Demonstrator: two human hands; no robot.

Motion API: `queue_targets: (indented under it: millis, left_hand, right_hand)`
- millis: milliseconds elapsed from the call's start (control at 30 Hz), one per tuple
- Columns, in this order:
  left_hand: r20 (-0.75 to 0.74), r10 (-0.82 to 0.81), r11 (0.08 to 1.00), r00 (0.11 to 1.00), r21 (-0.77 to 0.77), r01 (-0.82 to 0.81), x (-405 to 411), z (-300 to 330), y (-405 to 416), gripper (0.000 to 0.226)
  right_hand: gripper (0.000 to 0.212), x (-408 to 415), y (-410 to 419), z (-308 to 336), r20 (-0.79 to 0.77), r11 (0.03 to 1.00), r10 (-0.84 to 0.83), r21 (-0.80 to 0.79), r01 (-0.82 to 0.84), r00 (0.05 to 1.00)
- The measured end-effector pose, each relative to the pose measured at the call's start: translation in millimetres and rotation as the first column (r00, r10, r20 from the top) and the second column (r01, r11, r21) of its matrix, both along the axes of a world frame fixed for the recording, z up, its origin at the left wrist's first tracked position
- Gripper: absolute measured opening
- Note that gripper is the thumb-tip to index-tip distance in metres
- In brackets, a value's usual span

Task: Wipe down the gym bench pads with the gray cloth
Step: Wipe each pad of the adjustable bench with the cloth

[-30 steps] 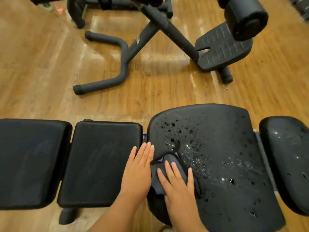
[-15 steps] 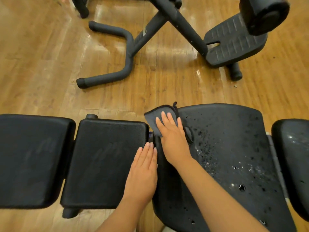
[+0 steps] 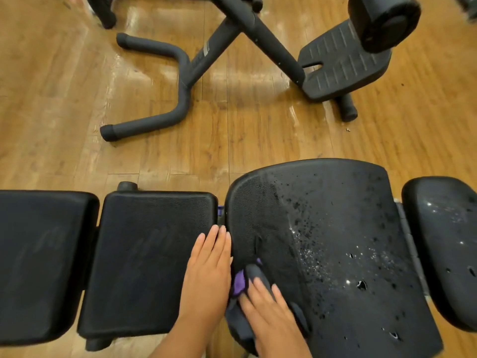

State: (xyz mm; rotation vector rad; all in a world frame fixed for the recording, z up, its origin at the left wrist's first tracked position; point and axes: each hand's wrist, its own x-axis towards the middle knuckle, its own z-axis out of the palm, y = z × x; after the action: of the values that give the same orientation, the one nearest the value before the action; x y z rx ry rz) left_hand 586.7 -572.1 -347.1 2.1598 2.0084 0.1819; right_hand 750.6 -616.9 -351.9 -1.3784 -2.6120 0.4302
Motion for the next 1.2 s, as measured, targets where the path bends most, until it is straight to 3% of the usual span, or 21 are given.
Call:
queue_targets:
  millis: [133,333,467,567,700,800,933,1000,1067,1200]
  left_hand:
    - [-0.01,0.014,1.0,1.0,-0.019,-0.014,1.5,2.1,-0.6,0.049]
    - [-0.032,0.034,0.996,0.999,-0.08,-0.037,0.6,4.7,0.9,0.059]
    - [-0.04,0.029,0.996,0.999,-0.088,-0.032,1.2,4.8,-0.5,0.06]
    - [-0.045,0.025,0.996,0.999,-0.09,-0.029,1.6,5.6,-0.8,0.06]
    - [-0.068,0.012,0.997,0.998,-0.081,-0.018,3.2,8.5,0.1,0.061]
    - [-0.071,0.018,0.996,0.997,-0.081,-0.024,3.3,8.7,0.1,0.062]
    - [-0.069,-0.006,0.998,0.998,-0.057,0.002,2.5,6.9,-0.4,0.061]
    - [-0.064,-0.006,0.999,0.998,-0.038,0.004,2.1,6.8,0.3,0.06]
    - [-0.059,-0.004,0.999,0.998,-0.048,0.001,2.0,6.3,-0.8,0.059]
    - [-0.077,-0.005,0.998,0.997,-0.069,-0.001,2.1,6.3,0.6,0.062]
  right_hand:
    - [0.065,-24.0,95.0,8.3,-0.022,0.994,-0.089,-0.073,0.087,0.996]
    - [0.061,-40.9,202.9,17.8,0.018,0.994,-0.101,-0.034,0.101,0.995]
    - [0.066,-35.3,180.0,14.2,0.01,0.987,-0.159,-0.018,0.159,0.987]
    - [0.07,-13.8,111.6,8.4,0.024,0.968,-0.25,-0.01,0.25,0.968]
    - [0.056,19.9,-6.5,-1.2,0.06,0.979,-0.19,-0.061,0.193,0.98]
    - [0.044,30.8,-42.3,-4.4,0.107,0.984,-0.168,-0.042,0.173,0.98]
    - [0.043,25.8,-30.2,0.5,0.066,0.958,-0.264,-0.097,0.269,0.962]
    - [0.055,23.1,-5.8,0.8,0.032,0.947,-0.302,-0.106,0.304,0.953]
    - [0.066,20.9,32.1,3.1,0.034,0.935,-0.331,-0.126,0.333,0.943]
    - [0.058,9.4,143.4,11.9,0.057,0.93,-0.358,-0.059,0.362,0.932]
